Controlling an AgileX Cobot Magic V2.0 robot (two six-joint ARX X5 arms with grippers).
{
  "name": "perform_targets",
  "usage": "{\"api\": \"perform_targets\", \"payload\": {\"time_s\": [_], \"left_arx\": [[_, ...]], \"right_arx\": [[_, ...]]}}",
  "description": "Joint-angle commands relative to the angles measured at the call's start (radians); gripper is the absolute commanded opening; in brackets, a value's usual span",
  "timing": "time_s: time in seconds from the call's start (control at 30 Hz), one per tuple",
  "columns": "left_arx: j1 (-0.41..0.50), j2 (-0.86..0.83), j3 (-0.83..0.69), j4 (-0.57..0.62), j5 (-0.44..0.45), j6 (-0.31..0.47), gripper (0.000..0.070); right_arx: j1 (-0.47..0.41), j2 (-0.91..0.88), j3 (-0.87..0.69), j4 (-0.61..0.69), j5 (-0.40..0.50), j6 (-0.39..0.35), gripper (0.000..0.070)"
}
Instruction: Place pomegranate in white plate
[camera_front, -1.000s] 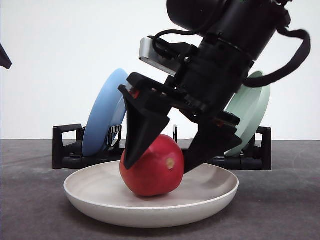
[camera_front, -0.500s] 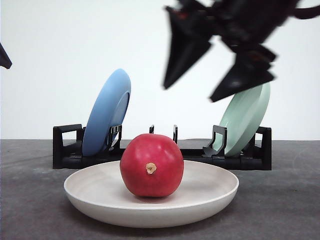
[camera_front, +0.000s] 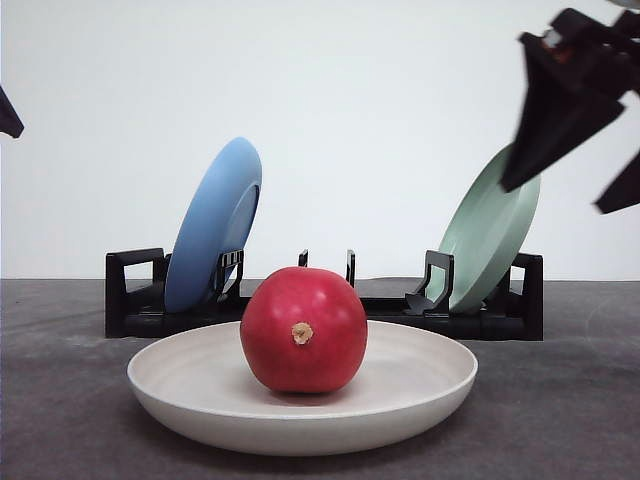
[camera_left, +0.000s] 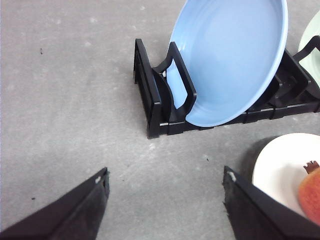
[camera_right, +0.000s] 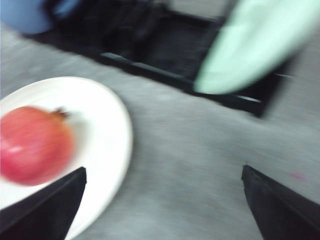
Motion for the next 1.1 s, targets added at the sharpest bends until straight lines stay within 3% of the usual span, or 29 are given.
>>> {"api": "perform_targets", "payload": {"time_s": [0.0,0.33,0.37,0.4,0.43,0.5,0.57,1.07], "left_arx": [[-0.004,0.004,0.006,0.010,-0.003,-0.007,0.0431],[-0.004,0.003,0.006,-0.013,-0.003,-0.004,0.0433],[-0.004,0.003,0.006,-0.018,-0.003,-0.005,0.0430],[-0.004,0.002,0.006,-0.021,-0.002,-0.006,0.0410],[-0.004,0.002,0.006,-0.021,-0.002,-0.007,0.0301],[-0.004,0.002,0.007,-0.022,-0.001,-0.010,0.0001],[-0.004,0.002,0.008,-0.019,-0.001,-0.012,0.0014],[-0.003,0.002,0.009,-0.012,-0.002,-0.011,0.0017]], "right_arx": [[-0.019,-0.007,0.005,-0.007,0.000,0.013,0.0619],[-0.064,-0.012,0.005,-0.012,0.008,0.000,0.0619],[-0.064,-0.012,0.005,-0.012,0.008,0.000,0.0592],[-0.065,-0.012,0.005,-0.011,0.010,0.000,0.0527],[-0.064,-0.012,0.005,-0.009,0.012,0.000,0.0345],[-0.064,-0.012,0.005,-0.010,0.013,-0.003,0.0002],[-0.064,-0.012,0.005,-0.008,0.013,-0.009,0.0029],[-0.064,-0.012,0.005,-0.008,0.010,-0.009,0.0029]]}}
